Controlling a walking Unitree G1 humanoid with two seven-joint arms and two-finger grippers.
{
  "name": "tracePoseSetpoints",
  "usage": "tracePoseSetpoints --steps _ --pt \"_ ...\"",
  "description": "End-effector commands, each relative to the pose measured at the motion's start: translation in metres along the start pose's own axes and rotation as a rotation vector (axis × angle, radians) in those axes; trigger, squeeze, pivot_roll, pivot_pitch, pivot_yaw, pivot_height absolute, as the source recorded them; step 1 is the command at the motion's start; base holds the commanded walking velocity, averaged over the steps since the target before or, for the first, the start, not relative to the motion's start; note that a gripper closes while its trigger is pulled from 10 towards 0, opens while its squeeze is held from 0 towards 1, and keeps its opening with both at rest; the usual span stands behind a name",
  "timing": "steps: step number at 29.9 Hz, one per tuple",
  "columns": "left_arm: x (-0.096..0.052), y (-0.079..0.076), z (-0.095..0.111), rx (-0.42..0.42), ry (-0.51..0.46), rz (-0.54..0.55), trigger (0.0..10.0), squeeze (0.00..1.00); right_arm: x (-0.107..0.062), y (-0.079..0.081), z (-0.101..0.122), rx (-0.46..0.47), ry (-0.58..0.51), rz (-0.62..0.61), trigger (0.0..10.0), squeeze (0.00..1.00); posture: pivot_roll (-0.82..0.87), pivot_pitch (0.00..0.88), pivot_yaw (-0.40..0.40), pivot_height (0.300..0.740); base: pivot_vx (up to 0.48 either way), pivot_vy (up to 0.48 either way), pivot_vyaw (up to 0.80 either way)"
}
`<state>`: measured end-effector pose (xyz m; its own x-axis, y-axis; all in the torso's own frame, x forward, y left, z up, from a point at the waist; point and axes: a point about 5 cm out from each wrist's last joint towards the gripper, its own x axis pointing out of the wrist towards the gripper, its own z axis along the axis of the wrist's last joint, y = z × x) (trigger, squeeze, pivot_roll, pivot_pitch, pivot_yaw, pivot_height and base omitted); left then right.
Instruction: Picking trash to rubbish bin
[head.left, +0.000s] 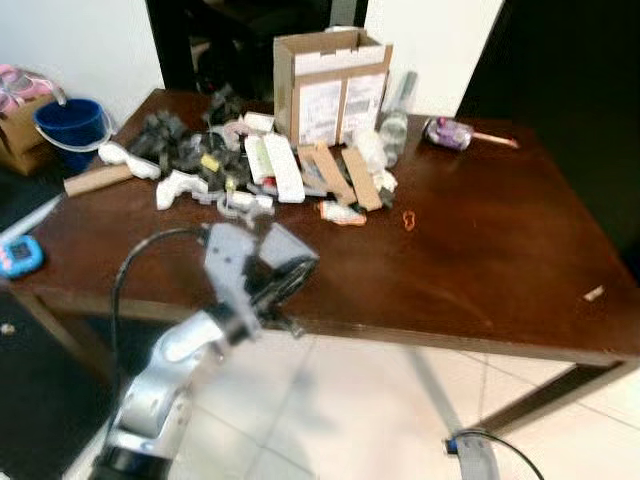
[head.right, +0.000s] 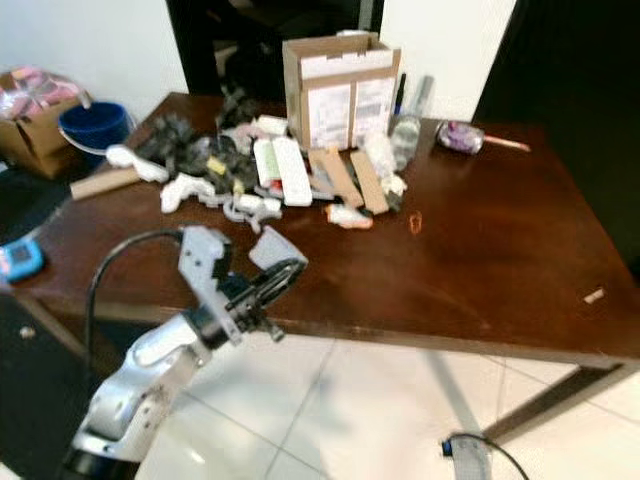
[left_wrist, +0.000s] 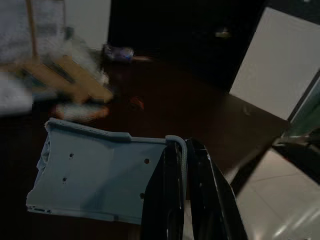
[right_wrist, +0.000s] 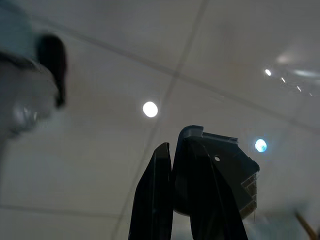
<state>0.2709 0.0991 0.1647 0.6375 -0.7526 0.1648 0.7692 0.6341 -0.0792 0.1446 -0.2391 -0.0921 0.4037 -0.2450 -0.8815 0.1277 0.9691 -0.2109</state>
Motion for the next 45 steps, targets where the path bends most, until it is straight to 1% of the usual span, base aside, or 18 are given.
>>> tracePoseSetpoints --steps 1,7,11,16,18,19,21,22,24,25,26,27,28,29,30,37,39,45 --pt "-0.003 0.000 -0.011 -0.005 0.035 0.006 10.0 0.00 0.000 0.001 -0.007 -0.015 0.025 0.007 10.0 0.00 0.19 0.089 -0.069 0.740 -0.382 0.000 0.00" --pt "-0.009 0.002 -0.029 -0.024 0.095 0.020 10.0 0.00 -0.001 0.001 -0.008 -0.032 0.030 0.012 10.0 0.00 0.19 0.091 -0.071 0.740 -0.376 0.000 0.00" --pt "-0.030 0.000 -0.078 -0.089 0.265 0.022 10.0 0.00 -0.001 0.001 -0.010 -0.066 0.037 0.022 10.0 0.00 0.19 0.097 -0.074 0.740 -0.084 0.000 0.00" --pt "-0.045 0.006 -0.103 -0.105 0.365 0.079 10.0 0.00 -0.001 0.002 -0.011 -0.103 0.039 0.031 10.0 0.00 0.18 0.100 -0.072 0.740 0.000 0.000 0.00" --pt "-0.074 0.019 -0.133 -0.130 0.507 0.193 10.0 0.00 -0.001 0.003 -0.014 -0.153 0.044 0.042 10.0 0.00 0.17 0.102 -0.075 0.740 0.000 0.000 0.00" --pt "-0.074 0.019 -0.133 -0.130 0.507 0.193 10.0 0.00 -0.001 0.003 -0.014 -0.153 0.044 0.042 10.0 0.00 0.17 0.102 -0.075 0.740 0.000 0.000 0.00" --pt "-0.102 0.030 -0.152 -0.139 0.615 0.317 10.0 0.00 -0.001 0.004 -0.016 -0.177 0.053 0.051 10.0 0.00 0.18 0.104 -0.075 0.740 0.000 0.000 0.00" --pt "-0.102 0.030 -0.152 -0.139 0.615 0.317 10.0 0.00 -0.001 0.004 -0.016 -0.177 0.053 0.051 10.0 0.00 0.18 0.104 -0.075 0.740 0.000 0.000 0.00" --pt "-0.131 0.042 -0.167 -0.136 0.714 0.479 10.0 0.00 -0.002 0.004 -0.018 -0.190 0.062 0.059 10.0 0.00 0.18 0.100 -0.079 0.740 0.000 0.000 0.00" --pt "-0.131 0.042 -0.167 -0.136 0.714 0.479 10.0 0.00 -0.002 0.004 -0.018 -0.190 0.062 0.059 10.0 0.00 0.18 0.100 -0.079 0.740 0.000 0.000 0.00" --pt "-0.150 0.046 -0.175 -0.154 0.764 0.576 10.0 0.00 -0.002 0.005 -0.019 -0.192 0.067 0.063 10.0 0.00 0.18 0.096 -0.081 0.740 0.000 0.000 0.00" --pt "-0.150 0.046 -0.175 -0.154 0.764 0.576 10.0 0.00 -0.002 0.005 -0.019 -0.192 0.067 0.063 10.0 0.00 0.18 0.096 -0.081 0.740 0.000 0.000 0.00" --pt "-0.169 0.045 -0.182 -0.162 0.827 0.656 10.0 0.00 -0.002 0.007 -0.021 -0.199 0.072 0.069 10.0 0.00 0.19 0.077 -0.081 0.740 0.000 0.000 0.00" --pt "-0.169 0.045 -0.182 -0.162 0.827 0.656 10.0 0.00 -0.002 0.007 -0.021 -0.199 0.072 0.069 10.0 0.00 0.19 0.077 -0.081 0.740 0.000 0.000 0.00" --pt "-0.185 0.042 -0.189 -0.182 0.876 0.721 10.0 0.00 -0.002 0.009 -0.022 -0.204 0.076 0.075 10.0 0.00 0.20 0.067 -0.082 0.740 0.000 0.000 0.00" --pt "-0.217 0.028 -0.205 -0.246 0.999 0.856 10.0 0.00 -0.002 0.018 -0.021 -0.245 0.076 0.104 10.0 0.00 0.22 0.000 -0.087 0.740 0.000 0.000 0.00" --pt "-0.231 0.017 -0.213 -0.286 1.068 0.925 10.0 0.00 -0.002 0.028 -0.011 -0.290 0.052 0.132 10.0 0.00 0.23 0.000 -0.083 0.740 0.000 0.000 0.00" --pt "-0.250 0.007 -0.219 -0.288 1.171 1.029 10.0 0.00 -0.001 0.044 0.016 -0.321 -0.015 0.164 10.0 0.00 0.23 0.000 -0.078 0.740 0.000 0.000 0.00"
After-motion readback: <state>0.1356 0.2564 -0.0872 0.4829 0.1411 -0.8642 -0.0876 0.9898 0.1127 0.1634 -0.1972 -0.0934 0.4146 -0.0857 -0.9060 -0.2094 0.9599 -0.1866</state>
